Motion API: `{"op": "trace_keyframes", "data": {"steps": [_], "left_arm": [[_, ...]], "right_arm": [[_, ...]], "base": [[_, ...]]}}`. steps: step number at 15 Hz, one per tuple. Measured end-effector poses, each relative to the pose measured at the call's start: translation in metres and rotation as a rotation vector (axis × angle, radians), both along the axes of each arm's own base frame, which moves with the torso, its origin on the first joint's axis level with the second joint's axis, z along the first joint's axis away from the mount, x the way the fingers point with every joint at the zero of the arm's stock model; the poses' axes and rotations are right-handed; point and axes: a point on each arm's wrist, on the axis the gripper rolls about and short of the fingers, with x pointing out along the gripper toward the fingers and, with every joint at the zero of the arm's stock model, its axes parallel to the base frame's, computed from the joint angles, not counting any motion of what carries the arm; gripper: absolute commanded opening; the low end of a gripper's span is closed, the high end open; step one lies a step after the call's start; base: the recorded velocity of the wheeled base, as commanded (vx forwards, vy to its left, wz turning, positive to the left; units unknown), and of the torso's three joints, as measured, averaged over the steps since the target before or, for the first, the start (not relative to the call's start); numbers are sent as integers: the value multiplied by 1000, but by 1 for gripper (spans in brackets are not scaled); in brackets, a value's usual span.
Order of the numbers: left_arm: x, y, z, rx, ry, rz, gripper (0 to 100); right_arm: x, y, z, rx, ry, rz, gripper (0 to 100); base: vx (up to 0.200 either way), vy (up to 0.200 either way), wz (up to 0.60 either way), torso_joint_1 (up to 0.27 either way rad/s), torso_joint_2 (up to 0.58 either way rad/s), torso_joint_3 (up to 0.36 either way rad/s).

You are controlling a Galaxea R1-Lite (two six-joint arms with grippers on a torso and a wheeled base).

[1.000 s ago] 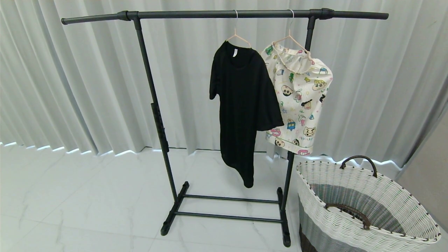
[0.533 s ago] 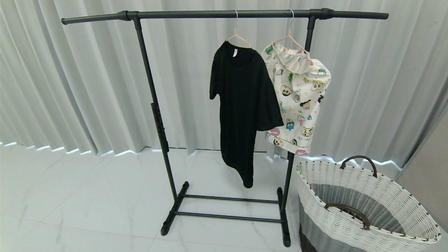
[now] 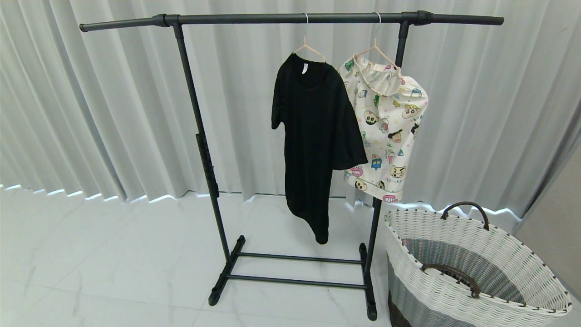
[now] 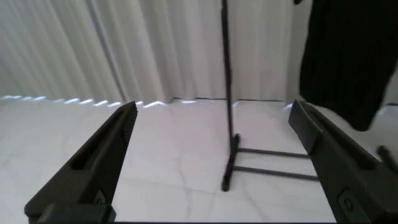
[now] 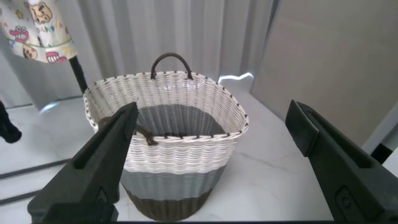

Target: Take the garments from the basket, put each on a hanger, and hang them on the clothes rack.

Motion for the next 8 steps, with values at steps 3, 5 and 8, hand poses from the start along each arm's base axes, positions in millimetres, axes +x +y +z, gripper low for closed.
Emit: {"op": "trace_keyframes", "data": {"steps": [3,5,8], "left_arm": [[0,-3,-5,-139,60,-161,100],[-1,-3,-3,-118,52,-122,100],[-1,1,1,62,12,56,100]], "right_arm": [[0,1,0,23,-6,60,100],[1,4,-1,21,0,167,100],[1,5,-5,-17,48,241,100]], "base": [[0,0,0,0,0,0],[0,0,0,0,0,0],[0,0,0,0,0,0]]}}
